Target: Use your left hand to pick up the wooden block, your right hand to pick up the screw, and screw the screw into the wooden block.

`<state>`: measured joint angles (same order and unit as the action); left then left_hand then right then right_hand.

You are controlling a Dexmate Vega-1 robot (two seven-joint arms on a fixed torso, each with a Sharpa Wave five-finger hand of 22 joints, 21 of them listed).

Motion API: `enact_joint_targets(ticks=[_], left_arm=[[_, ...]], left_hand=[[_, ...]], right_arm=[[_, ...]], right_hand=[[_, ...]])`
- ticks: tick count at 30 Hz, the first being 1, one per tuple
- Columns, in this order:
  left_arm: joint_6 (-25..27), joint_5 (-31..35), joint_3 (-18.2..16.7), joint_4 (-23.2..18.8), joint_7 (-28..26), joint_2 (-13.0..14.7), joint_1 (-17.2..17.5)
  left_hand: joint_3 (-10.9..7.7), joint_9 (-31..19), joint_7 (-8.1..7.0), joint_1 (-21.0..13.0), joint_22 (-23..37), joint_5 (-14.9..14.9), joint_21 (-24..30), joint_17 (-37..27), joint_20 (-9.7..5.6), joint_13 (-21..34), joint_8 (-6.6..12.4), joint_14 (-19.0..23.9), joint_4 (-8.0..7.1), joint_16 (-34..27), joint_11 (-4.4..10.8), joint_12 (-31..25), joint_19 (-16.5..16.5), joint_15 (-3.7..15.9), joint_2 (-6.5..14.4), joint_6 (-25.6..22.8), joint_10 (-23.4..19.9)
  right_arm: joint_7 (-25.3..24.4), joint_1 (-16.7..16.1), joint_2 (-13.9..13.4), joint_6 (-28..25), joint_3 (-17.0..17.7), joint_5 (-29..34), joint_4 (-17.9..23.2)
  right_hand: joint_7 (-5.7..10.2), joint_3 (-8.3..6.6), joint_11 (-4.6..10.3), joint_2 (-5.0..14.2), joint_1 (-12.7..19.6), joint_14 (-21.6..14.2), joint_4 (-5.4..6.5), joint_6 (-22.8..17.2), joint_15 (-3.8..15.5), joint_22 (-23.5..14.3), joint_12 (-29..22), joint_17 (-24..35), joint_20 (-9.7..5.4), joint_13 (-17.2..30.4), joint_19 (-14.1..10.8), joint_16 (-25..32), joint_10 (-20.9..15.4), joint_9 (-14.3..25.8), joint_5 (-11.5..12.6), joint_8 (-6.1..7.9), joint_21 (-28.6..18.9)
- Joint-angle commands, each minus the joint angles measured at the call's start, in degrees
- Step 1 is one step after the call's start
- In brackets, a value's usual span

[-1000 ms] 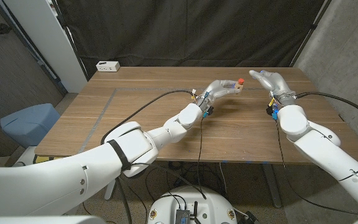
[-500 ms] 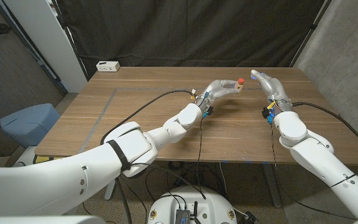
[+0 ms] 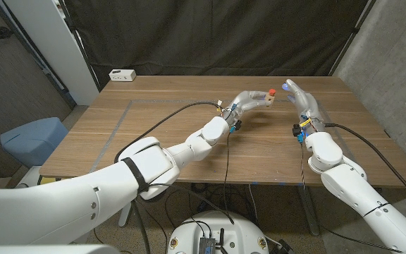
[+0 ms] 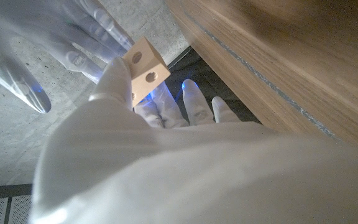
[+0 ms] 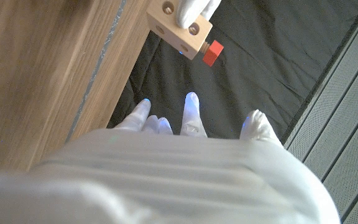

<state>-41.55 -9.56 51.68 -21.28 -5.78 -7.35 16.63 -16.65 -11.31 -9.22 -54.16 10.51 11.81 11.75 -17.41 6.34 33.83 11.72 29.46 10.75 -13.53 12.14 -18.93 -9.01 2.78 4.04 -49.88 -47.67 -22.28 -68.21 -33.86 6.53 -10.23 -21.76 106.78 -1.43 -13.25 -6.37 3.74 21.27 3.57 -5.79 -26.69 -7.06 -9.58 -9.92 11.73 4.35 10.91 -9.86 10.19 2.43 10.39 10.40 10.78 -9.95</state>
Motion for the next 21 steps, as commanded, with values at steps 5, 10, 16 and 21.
enact_joint_targets(ticks=[5, 10, 16, 21], left_arm=[[2.71, -0.97, 0.08, 0.25, 0.67, -0.2, -0.74], [3.49, -1.25, 0.15, 0.3, 0.79, -0.34, -0.93], [4.17, -1.47, 0.31, 0.33, 0.85, -0.48, -1.07], [4.37, -1.33, 0.62, 0.33, 0.54, -0.5, -1.25]], left_hand=[[-2.54, -0.3, -0.51, 1.94, 0.27, 0.23, 0.52, -0.26, -0.17, 0.26, 0.72, 0.55, -2.23, -0.06, -0.02, -0.31, -0.39, 6.26, 2.69, -1.42, -0.64], [-2.53, -0.3, -0.46, 1.94, 0.27, 0.22, 0.51, -0.27, -0.17, 0.25, 0.69, 0.55, -2.22, -0.07, -0.01, -0.29, -0.37, 6.21, 2.69, -1.37, -0.61], [-2.53, -0.3, -0.54, 1.94, 0.27, 0.2, 0.52, -0.26, -0.21, 0.27, 0.7, 0.56, -2.2, -0.07, -0.01, -0.31, -0.39, 6.22, 2.66, -1.4, -0.64], [-2.51, -0.3, -0.58, 1.92, 0.28, 0.19, 0.51, -0.3, -0.18, 0.27, 0.68, 0.52, -2.19, -0.09, 0.01, -0.29, -0.35, 6.25, 2.69, -1.35, -0.6]], right_arm=[[3.04, 2.26, 2.02, 6.57, -2.69, -4.05, -5.23], [3.5, 2.75, 2.07, 6.89, -3.43, -4.62, -5.98], [4.22, 3.21, 2.09, 7.36, -4.04, -5.51, -6.8], [4.89, 3.57, 2.07, 8.02, -4.45, -6.03, -7.52]], right_hand=[[0.99, 0.47, 0.45, 0.39, -1.94, 3.49, 0.7, 1.41, -0.19, -0.21, 0.07, 0.31, -0.41, -0.19, 2.41, 0.02, 3.37, 0.01, 0.07, -0.61, -0.09], [1.06, 0.61, 0.48, 0.67, -2.65, 5.1, 0.91, 2.08, -0.28, -0.22, 0.06, 0.37, -0.35, -0.27, 3.68, 0.02, 4.88, -0.02, 0.05, -0.65, -0.05], [1.27, 0.71, 0.67, 0.88, -3.16, 6.52, 1.02, 2.27, -0.29, -0.24, 0.15, 0.39, -0.3, -0.32, 4.83, -0.02, 6.43, -0.05, 0.03, -0.55, -0.03], [1.06, 0.71, 0.87, 1.09, -3.39, 7.1, 1.07, 2.15, -0.05, -0.25, 0.15, 0.39, -0.2, -0.34, 5.39, 0.06, 7.25, -0.09, 0.03, -0.46, -0.06]])
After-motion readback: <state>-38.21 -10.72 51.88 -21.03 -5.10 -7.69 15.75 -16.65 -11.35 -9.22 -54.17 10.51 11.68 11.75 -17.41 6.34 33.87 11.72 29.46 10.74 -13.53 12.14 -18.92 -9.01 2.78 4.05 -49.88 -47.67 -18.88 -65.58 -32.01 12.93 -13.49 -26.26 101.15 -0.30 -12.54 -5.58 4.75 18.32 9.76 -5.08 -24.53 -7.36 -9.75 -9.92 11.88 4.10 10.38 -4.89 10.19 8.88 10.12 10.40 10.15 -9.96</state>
